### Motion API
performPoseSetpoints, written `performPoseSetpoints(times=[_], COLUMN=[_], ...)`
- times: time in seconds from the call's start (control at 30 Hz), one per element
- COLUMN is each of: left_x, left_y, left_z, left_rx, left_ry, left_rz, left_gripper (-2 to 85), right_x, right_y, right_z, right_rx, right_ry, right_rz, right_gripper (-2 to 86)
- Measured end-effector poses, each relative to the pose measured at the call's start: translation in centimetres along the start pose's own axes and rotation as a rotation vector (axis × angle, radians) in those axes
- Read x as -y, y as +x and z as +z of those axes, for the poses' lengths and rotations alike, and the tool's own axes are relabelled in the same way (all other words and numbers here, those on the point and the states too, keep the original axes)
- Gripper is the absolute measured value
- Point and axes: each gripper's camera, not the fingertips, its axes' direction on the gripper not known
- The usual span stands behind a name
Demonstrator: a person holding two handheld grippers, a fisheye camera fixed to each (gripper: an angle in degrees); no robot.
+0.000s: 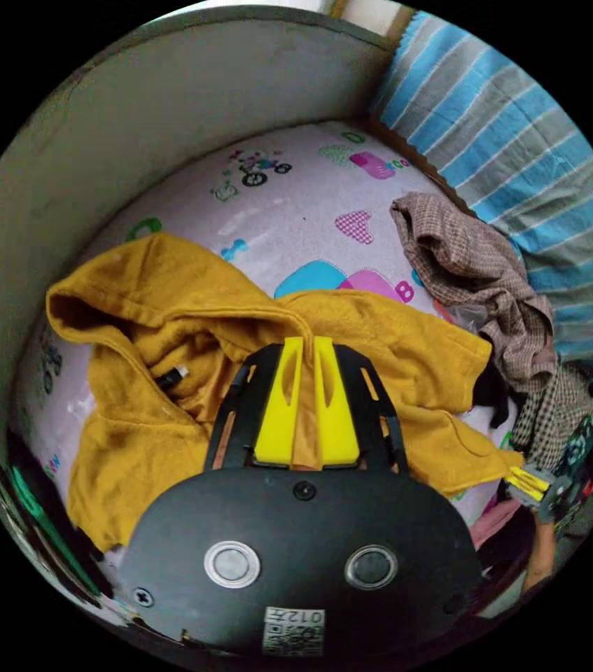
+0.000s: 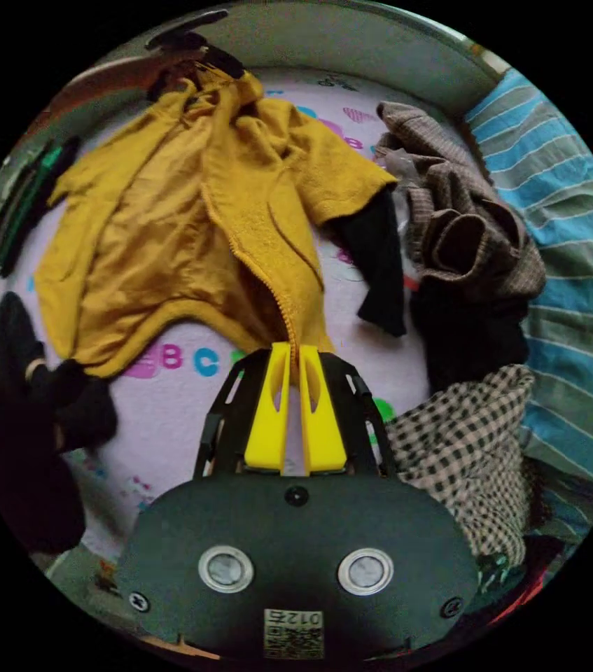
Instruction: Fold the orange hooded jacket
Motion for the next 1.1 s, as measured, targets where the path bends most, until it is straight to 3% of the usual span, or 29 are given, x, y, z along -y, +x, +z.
performPoseSetpoints(times=[0.2, 0.37, 0.6, 0.8, 1.1], left_x=[-1.3, -3.4, -6.5, -7.7, -12.7], left_y=[-2.9, -6.3, -8.5, -7.7, -11.2], left_z=[-5.4, -7.5, -5.9, -3.3, -3.7], left_rx=[0.101, 0.162, 0.249, 0.301, 0.229], left_ry=[0.049, 0.060, 0.041, 0.034, 0.111], left_rz=[0.106, 0.084, 0.049, 0.084, -0.039], left_gripper=[0.9, 0.6, 0.8, 1.8, 4.2], right_x=[0.0, 4.1, 9.3, 11.1, 9.9], right_y=[2.2, -0.5, -6.0, -8.5, -11.5], right_z=[-3.4, -0.9, 6.5, 10.6, 12.2], right_rx=[0.616, 1.116, 1.204, 1.080, 0.930], right_ry=[0.093, 0.121, -0.026, -0.106, 0.067], right_rz=[-0.168, -0.359, -0.391, -0.311, -0.247], right_gripper=[-0.6, -0.3, 0.0, 1.4, 5.6])
